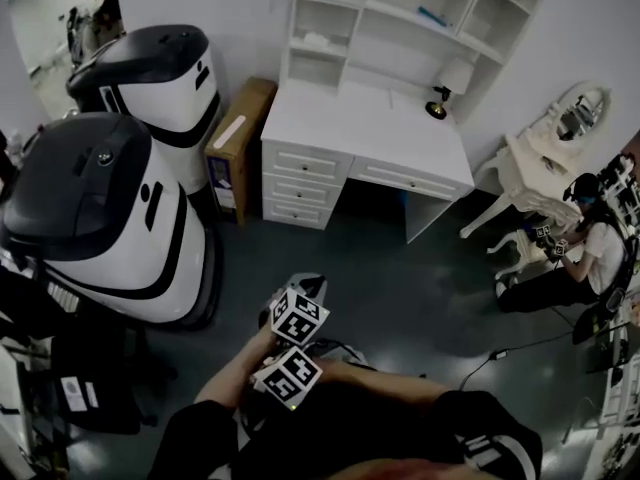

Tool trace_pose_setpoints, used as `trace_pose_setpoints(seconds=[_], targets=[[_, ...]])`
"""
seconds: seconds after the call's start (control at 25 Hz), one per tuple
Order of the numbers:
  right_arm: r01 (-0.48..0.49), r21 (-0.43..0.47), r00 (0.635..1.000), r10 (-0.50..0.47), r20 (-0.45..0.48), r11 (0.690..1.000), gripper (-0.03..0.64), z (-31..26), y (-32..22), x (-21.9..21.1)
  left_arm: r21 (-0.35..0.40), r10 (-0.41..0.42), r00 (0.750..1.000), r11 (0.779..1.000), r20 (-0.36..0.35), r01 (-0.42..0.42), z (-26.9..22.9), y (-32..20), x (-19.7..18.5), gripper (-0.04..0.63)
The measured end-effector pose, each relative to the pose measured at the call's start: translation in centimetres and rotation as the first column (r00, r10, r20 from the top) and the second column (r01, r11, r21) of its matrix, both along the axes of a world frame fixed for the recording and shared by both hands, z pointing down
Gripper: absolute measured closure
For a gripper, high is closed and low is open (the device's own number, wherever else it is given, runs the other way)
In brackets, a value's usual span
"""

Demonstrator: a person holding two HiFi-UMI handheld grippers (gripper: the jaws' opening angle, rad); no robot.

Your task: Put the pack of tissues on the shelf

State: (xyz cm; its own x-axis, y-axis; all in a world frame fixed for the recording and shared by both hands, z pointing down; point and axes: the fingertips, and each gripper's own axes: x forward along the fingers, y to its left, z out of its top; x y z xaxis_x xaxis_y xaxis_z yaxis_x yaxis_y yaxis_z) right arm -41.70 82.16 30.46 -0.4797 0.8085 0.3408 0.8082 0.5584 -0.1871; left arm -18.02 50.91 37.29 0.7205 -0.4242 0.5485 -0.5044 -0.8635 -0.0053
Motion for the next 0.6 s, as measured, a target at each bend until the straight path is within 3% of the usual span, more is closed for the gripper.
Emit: trace_pose_setpoints(seconds=[0.2,0.6], targets=[[0.005,0.005,1.000,-0.005,0.025,1.000,0.606,0.1,-0.3,-0.5,0.008,-0.065,0.998,0.998,0.011,0.065,0.1,-1.4,-2.0,0.585],[-0.019,0.024,0.999,0.019,0.032,1.000,0.606,0.2,-0.8,-1.5,0.003,-0.046,0.999,0.999,0.006,0.046,0.0,-1.5,-2.3,0.585]])
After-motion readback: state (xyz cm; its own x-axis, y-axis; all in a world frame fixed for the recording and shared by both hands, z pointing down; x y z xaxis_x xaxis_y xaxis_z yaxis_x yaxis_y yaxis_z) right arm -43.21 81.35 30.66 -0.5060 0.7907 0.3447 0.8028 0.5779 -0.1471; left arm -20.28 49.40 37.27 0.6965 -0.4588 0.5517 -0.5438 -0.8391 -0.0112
